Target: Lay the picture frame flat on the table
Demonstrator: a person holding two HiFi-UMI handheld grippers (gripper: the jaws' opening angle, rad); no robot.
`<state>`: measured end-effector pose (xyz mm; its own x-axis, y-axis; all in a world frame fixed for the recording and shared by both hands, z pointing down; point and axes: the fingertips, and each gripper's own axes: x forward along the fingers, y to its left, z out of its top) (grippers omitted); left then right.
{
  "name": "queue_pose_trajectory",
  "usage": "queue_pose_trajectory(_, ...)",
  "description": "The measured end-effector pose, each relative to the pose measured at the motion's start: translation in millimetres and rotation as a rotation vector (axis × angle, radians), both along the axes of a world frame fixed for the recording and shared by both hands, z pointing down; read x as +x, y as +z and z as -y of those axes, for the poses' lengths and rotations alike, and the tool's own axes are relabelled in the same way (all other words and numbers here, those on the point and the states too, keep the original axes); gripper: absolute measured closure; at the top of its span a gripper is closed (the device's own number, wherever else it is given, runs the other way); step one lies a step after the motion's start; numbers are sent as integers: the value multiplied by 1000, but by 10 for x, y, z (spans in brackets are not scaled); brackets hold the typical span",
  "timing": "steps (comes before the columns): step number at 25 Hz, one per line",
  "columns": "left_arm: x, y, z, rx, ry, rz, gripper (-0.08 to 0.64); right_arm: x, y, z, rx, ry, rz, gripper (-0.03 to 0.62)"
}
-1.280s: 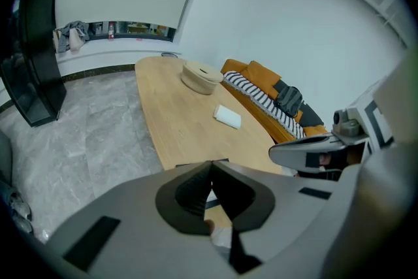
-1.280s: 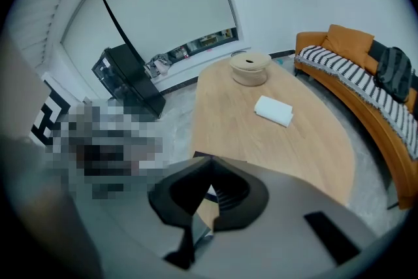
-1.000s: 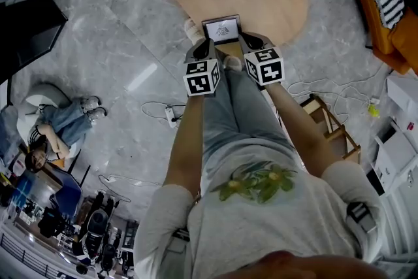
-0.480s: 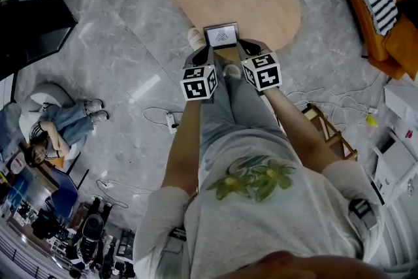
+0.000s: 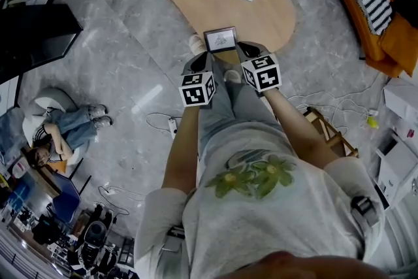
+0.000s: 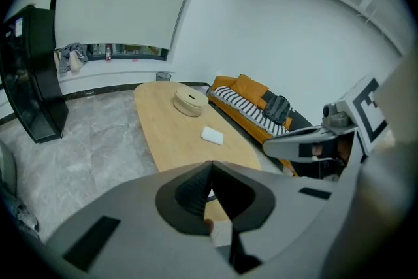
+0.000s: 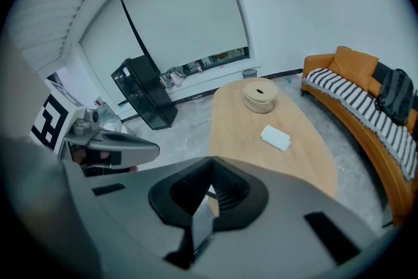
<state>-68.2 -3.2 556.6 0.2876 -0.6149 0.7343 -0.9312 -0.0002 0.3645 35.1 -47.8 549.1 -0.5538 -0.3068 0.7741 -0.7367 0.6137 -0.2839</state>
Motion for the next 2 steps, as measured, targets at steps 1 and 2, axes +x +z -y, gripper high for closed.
queue_pose_trajectory(1, 8, -24, -8, 4, 2, 2, 543, 9, -18, 2, 2, -1, 1, 586)
queue_pose_trajectory(2, 17, -48, -14, 7, 3, 4, 543, 18, -36, 5, 4, -2, 2, 585)
